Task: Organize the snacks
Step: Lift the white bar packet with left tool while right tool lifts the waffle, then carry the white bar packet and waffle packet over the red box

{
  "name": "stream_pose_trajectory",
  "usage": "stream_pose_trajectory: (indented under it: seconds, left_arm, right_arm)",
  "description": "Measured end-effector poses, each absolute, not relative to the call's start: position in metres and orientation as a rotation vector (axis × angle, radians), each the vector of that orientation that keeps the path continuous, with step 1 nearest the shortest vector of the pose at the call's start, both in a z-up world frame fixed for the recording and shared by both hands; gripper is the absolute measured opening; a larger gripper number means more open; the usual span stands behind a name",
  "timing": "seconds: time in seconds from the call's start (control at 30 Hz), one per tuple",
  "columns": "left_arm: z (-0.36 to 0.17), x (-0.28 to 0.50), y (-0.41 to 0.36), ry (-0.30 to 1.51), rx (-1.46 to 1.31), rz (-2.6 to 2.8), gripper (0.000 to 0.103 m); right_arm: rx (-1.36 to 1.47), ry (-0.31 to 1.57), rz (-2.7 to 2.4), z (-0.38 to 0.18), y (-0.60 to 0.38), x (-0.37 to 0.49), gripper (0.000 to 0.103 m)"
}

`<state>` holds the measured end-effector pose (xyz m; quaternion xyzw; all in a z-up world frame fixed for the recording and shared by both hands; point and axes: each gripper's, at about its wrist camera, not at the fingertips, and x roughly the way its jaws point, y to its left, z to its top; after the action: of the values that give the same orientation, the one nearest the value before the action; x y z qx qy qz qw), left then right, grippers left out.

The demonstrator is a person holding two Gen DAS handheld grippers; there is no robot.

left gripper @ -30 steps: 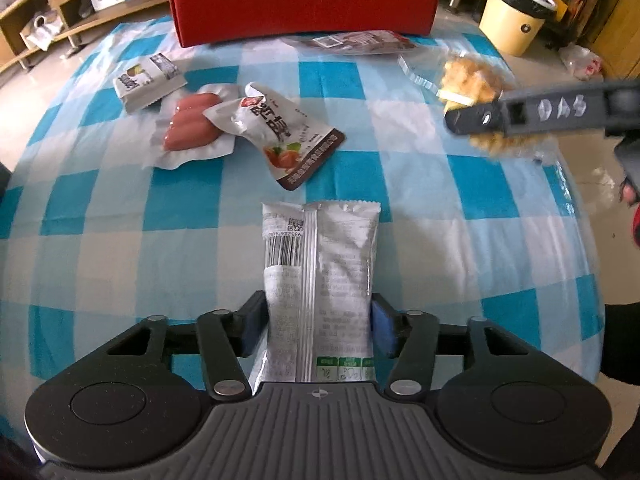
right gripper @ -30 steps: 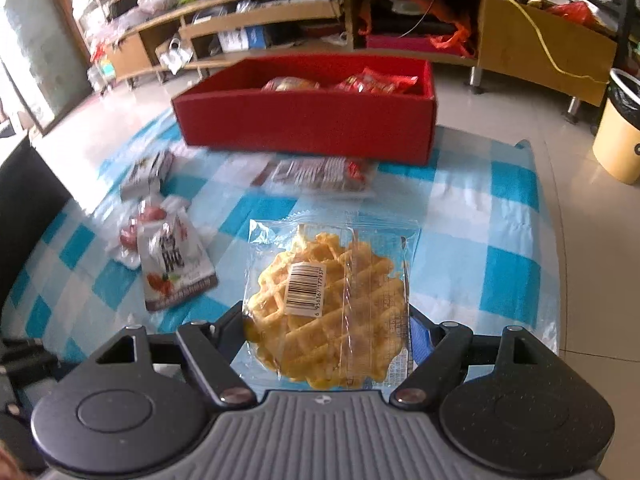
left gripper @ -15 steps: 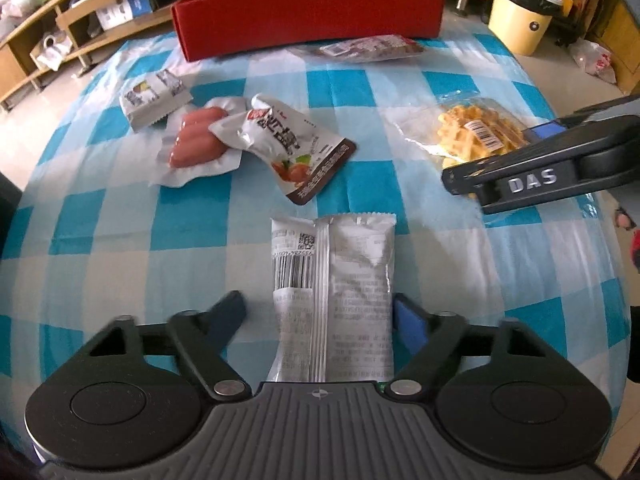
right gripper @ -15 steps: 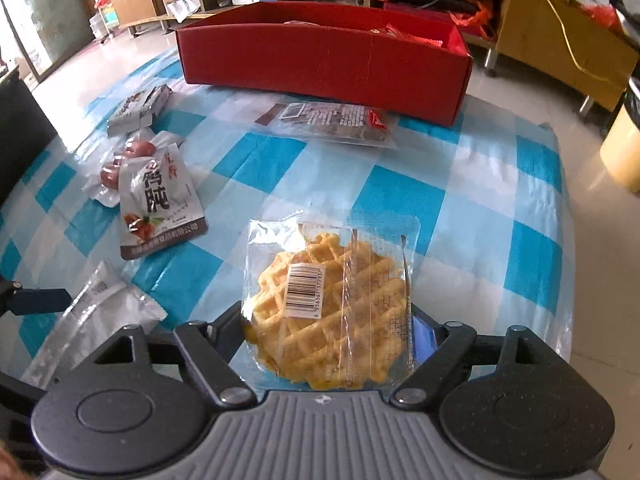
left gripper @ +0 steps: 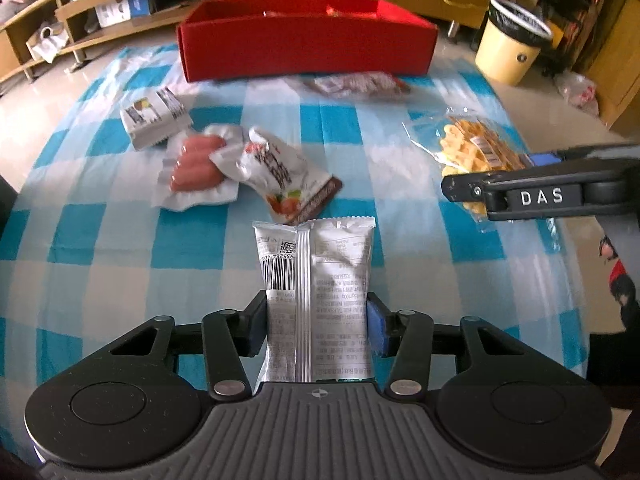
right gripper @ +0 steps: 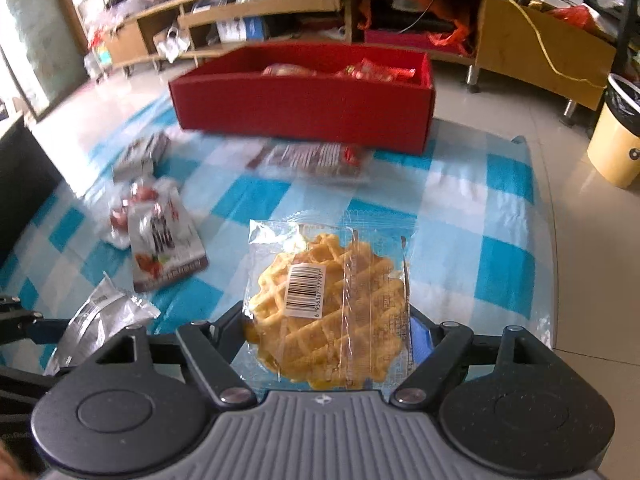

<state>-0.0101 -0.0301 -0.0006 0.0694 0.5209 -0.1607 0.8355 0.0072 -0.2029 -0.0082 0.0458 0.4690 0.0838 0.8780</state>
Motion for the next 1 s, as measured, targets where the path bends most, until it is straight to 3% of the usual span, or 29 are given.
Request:
stream_pose_trajectory:
  seconds: [1.0]
  left_arm:
    - [0.055, 0.075, -0.037, 0.915, 0.038, -0.354, 0.057]
  right_arm:
    - [0.215, 0.840, 0.187, 0.029, -0.214, 0.061, 0.077]
